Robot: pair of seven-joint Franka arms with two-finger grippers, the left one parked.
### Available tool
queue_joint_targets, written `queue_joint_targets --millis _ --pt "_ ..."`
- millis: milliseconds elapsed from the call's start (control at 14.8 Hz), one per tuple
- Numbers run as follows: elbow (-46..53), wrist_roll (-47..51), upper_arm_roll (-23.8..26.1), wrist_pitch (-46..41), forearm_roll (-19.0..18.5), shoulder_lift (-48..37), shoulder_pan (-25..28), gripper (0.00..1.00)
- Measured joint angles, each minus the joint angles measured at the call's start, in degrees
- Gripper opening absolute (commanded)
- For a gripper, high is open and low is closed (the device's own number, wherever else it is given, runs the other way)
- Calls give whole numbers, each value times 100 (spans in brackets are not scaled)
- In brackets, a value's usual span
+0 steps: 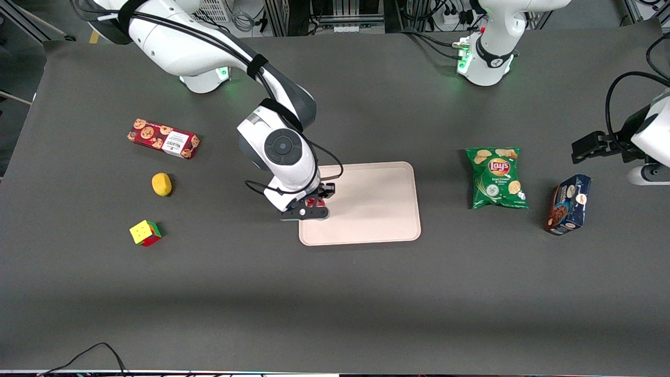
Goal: Place coke bottle on tray
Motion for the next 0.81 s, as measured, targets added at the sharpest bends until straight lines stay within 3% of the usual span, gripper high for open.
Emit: queue_joint_targets --millis 68,203,610,814 --pt "-5 0 0 9 -6 0 -1 43" --pt "-8 0 0 23 -10 -1 -2 100" --pt "8 8 -2 170 -12 -111 -81 100" --pt "33 10 11 113 10 -666 -479 100"
